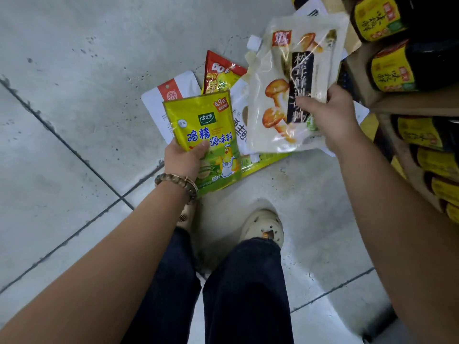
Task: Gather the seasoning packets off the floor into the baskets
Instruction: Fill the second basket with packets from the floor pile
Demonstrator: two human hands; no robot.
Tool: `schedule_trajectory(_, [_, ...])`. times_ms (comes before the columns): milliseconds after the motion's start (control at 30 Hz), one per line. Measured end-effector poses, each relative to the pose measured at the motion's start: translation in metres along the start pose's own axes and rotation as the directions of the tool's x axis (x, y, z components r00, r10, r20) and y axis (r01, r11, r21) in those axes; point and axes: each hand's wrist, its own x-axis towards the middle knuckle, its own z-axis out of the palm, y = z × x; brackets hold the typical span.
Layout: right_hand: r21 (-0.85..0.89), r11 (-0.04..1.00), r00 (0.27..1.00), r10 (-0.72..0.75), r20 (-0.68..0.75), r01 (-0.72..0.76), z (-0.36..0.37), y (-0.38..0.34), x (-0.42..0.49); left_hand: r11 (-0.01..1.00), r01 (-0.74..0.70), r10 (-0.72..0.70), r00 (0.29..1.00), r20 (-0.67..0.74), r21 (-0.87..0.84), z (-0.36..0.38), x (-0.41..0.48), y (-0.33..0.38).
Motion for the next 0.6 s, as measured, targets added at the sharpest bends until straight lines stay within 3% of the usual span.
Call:
schedule_trajectory(233, [0.097, 0.99, 0.986, 0.09, 0.141, -0.104, 0.027, 0.012, -0.091, 0.992, 0.021, -0.008, 0.994, 0.109, -0.123, -0.002, -0.013, 0.005])
schedule_trajectory(433, [0.176, 0.968, 0.98, 0.159, 0.118, -0.178, 0.08, 0.023, -0.117, 0.999, -0.02, 0.025, 0.982, 0.186, -0.032, -0.005, -0.018, -0.003])
schedule_trajectory(533, [0.144, 0.968, 0.974, 0.216, -0.073, -0.204, 0.087, 0.033, -0.093, 0.996, 0.026, -0.013, 0.991, 0.132, -0.091, -0.019, -0.011, -0.003])
schedule_trajectory(600, [0.226, 0.942, 0.915, 0.304, -0.266, -0.247, 0.084, 0.034, -0.07, 0.992, 0.032, -0.019, 0.994, 0.105, -0.126, -0.028, -0.007, 0.0])
